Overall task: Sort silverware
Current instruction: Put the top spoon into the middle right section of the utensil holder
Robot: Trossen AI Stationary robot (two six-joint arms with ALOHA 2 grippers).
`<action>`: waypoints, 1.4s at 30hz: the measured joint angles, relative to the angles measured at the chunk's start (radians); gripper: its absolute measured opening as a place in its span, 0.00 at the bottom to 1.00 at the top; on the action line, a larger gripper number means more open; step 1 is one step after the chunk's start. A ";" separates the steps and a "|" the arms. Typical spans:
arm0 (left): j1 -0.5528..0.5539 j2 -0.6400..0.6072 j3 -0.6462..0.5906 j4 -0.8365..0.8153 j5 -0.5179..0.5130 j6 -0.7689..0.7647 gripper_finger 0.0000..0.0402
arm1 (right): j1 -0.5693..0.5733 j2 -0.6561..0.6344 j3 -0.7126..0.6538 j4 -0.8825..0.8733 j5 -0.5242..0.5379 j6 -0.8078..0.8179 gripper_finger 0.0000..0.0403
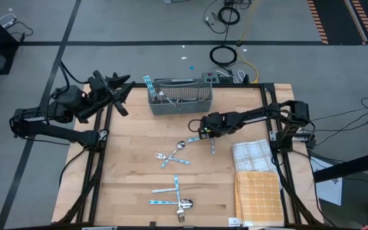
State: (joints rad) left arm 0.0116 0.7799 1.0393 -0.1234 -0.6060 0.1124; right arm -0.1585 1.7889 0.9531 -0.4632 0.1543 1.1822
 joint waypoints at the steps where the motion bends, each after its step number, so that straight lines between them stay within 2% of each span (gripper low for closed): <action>1: 0.000 0.000 0.000 0.000 0.000 0.000 0.38 | -0.002 0.000 0.000 0.002 0.000 -0.012 0.04; 10: 0.000 0.000 0.000 -0.002 0.000 0.001 0.38 | 0.012 -0.016 0.016 -0.006 -0.023 -0.042 0.01; 15: 0.000 -0.006 0.000 -0.002 0.000 0.000 0.38 | 0.039 -0.078 0.056 -0.003 -0.025 -0.046 0.00; 21: 0.000 -0.015 0.000 -0.002 0.000 0.000 0.38 | 0.079 -0.171 0.095 0.027 0.111 -0.107 0.00; 25: 0.000 -0.016 0.000 -0.003 -0.001 0.000 0.38 | 0.076 -0.225 0.125 0.160 0.236 -0.301 0.00; 33: 0.000 -0.017 0.000 -0.031 -0.017 0.003 0.38 | -0.020 -0.238 0.133 0.777 0.238 -1.079 0.00; 37: 0.000 -0.017 0.000 -0.050 -0.028 0.001 0.38 | -0.098 -0.218 0.133 0.964 0.141 -1.338 0.00; 42: 0.000 -0.017 0.000 -0.053 -0.031 0.005 0.38 | -0.182 -0.184 0.133 1.057 -0.010 -1.383 0.00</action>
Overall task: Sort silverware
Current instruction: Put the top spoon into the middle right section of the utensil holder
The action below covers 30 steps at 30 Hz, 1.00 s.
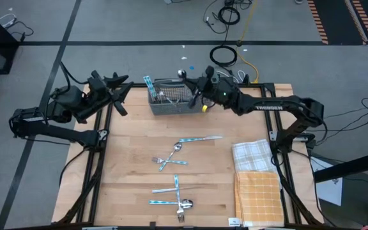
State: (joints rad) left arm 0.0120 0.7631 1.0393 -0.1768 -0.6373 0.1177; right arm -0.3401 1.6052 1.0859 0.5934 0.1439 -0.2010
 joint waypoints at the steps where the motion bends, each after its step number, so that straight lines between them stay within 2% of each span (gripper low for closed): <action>1: 0.000 0.000 0.000 0.000 -0.001 0.000 0.38 | -0.013 0.009 0.000 0.017 -0.031 -0.002 0.00; 6: 0.000 0.000 0.000 0.000 -0.029 0.002 0.38 | -0.036 0.081 -0.002 0.183 -0.084 -0.067 0.00; 9: 0.000 0.000 0.000 0.000 -0.035 0.002 0.38 | -0.062 0.136 -0.002 0.315 -0.199 -0.071 0.00; 11: 0.000 0.000 0.000 0.000 -0.035 0.002 0.38 | -0.079 0.182 -0.002 0.376 -0.231 -0.048 0.00; 15: 0.000 0.000 0.000 0.000 -0.035 0.003 0.38 | -0.105 0.247 -0.050 0.549 -0.233 0.037 0.00; 20: 0.000 0.000 0.000 0.000 -0.057 0.003 0.38 | -0.107 0.245 -0.183 0.805 -0.200 0.060 0.00; 26: 0.000 0.000 0.000 0.000 -0.061 0.012 0.38 | -0.116 0.226 -0.327 0.835 -0.162 0.172 0.00; 30: 0.000 0.000 0.000 0.001 -0.069 0.054 0.38 | -0.102 0.225 -0.345 0.836 -0.134 0.156 0.00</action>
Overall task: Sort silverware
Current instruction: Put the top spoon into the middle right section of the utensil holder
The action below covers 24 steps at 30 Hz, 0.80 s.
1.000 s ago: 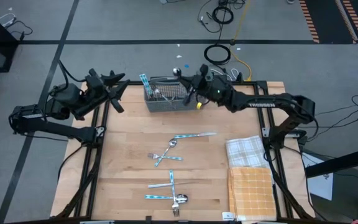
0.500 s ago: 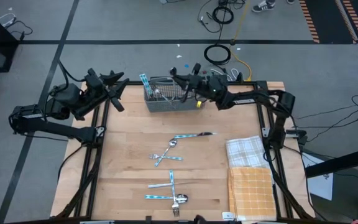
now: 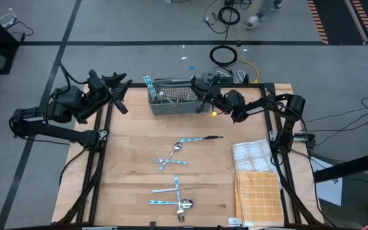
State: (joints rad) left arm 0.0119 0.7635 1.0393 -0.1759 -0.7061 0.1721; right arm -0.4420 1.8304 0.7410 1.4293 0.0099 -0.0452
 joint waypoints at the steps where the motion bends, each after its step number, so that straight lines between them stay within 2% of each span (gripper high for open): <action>1: 0.000 0.000 0.000 0.000 -0.008 0.000 0.38 | 0.000 0.000 0.000 -0.015 0.011 -0.001 0.00; 8: 0.000 0.001 0.000 0.001 -0.032 -0.001 0.38 | -0.010 0.001 -0.002 -0.118 0.020 0.001 0.00; 15: 0.000 0.001 0.000 0.001 -0.032 -0.006 0.38 | -0.010 -0.002 0.000 -0.153 0.017 0.071 0.01; 19: 0.000 0.001 0.000 0.001 -0.032 -0.006 0.38 | -0.010 -0.004 0.002 -0.181 0.018 0.079 0.07; 24: 0.000 0.001 0.000 0.001 -0.032 -0.007 0.38 | -0.010 -0.003 0.002 -0.187 0.019 0.079 0.21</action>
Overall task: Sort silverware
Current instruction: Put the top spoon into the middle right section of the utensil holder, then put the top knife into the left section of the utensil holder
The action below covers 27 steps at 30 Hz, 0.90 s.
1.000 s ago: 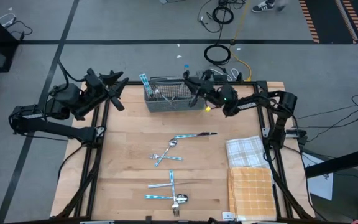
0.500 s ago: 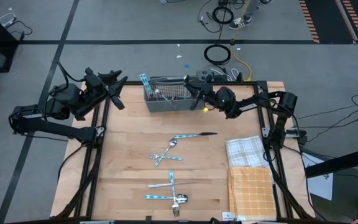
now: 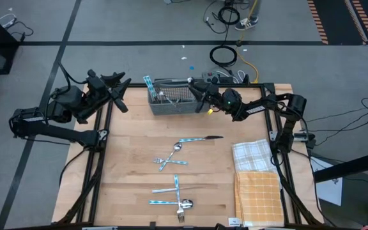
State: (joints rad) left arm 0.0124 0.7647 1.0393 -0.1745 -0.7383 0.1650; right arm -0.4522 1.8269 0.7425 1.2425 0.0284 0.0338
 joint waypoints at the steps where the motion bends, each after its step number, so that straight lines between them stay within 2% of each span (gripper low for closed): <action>1: 0.000 0.000 0.000 0.000 0.000 0.000 0.38 | 0.000 0.000 0.000 0.001 0.000 0.000 0.24; 9: 0.000 0.000 0.000 0.000 0.000 0.000 0.38 | 0.000 0.002 -0.001 0.012 0.001 0.007 0.44; 15: 0.000 0.000 0.000 0.000 0.000 0.000 0.38 | 0.001 -0.008 -0.002 0.023 -0.003 0.044 0.49; 18: 0.000 0.000 0.000 0.000 0.000 0.000 0.38 | 0.002 -0.058 -0.008 0.036 -0.079 0.093 0.48; 21: 0.000 0.000 0.000 0.000 0.000 0.000 0.38 | 0.007 -0.177 -0.003 0.008 -0.201 0.184 0.47; 23: 0.000 0.000 0.000 0.000 0.000 0.000 0.38 | 0.022 -0.271 -0.002 -0.164 -0.265 0.256 0.47; 24: 0.000 0.000 0.000 0.000 0.000 -0.001 0.38 | 0.034 -0.320 -0.001 -0.304 -0.290 0.270 0.47; 27: 0.000 0.000 0.000 0.000 0.000 -0.001 0.38 | 0.102 -0.445 0.042 -0.872 -0.314 0.236 0.45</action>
State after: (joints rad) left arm 0.0124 0.7647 1.0393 -0.1749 -0.7383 0.1638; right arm -0.3505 1.3816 0.7848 0.3710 -0.2858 0.2698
